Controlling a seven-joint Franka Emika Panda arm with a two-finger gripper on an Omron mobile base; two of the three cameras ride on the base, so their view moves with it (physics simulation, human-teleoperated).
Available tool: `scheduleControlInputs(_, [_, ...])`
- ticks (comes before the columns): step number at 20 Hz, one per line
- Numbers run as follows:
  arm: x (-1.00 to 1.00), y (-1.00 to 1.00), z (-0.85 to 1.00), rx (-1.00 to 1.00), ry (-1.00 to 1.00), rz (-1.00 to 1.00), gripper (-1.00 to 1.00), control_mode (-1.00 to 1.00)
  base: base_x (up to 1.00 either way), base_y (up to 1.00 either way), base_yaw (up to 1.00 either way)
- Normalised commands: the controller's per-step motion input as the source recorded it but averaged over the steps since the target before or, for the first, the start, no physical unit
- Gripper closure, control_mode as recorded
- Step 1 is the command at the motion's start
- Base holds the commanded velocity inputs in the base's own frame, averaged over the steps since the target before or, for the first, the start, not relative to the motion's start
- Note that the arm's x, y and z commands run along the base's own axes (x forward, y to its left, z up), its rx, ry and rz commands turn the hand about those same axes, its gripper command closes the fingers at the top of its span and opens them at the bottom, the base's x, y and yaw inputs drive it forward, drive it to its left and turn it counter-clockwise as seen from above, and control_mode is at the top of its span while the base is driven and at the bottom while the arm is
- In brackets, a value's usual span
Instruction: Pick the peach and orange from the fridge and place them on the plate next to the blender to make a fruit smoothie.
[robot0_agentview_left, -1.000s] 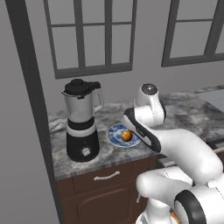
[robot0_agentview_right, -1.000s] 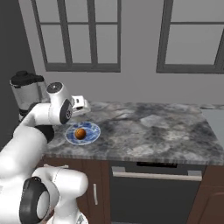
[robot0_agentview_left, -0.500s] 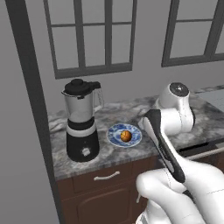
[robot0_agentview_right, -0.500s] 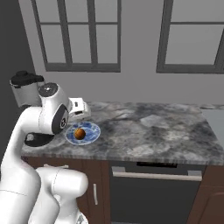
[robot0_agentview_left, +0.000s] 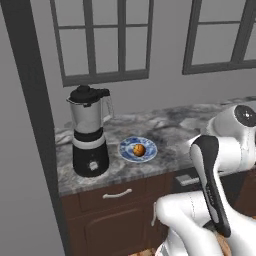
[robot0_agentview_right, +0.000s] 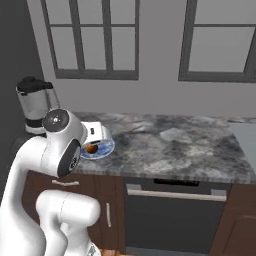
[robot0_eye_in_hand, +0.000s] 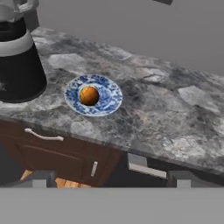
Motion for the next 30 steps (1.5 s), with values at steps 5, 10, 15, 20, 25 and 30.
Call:
scheduleControlInputs(5, [0.0, 0.0, 0.0, 0.0, 0.0, 0.0, -1.0, 1.0, -0.76, -0.97, 0.47])
scheduleControlInputs(10, [0.0, 0.0, 0.0, 0.0, 0.0, 0.0, -1.0, 1.0, -0.95, -0.62, 0.74])
scheduleControlInputs(15, [0.0, 0.0, 0.0, 0.0, 0.0, 0.0, -1.0, 1.0, -0.66, -0.08, 0.96])
scheduleControlInputs(20, [0.0, 0.0, 0.0, 0.0, 0.0, 0.0, -1.0, 1.0, -0.72, 0.3, 0.89])
scheduleControlInputs(25, [0.0, 0.0, 0.0, 0.0, 0.0, 0.0, -1.0, 1.0, -0.4, 0.96, 0.77])
scheduleControlInputs(30, [0.0, 0.0, 0.0, 0.0, 0.0, 0.0, -1.0, 1.0, 0.86, 0.82, 0.43])
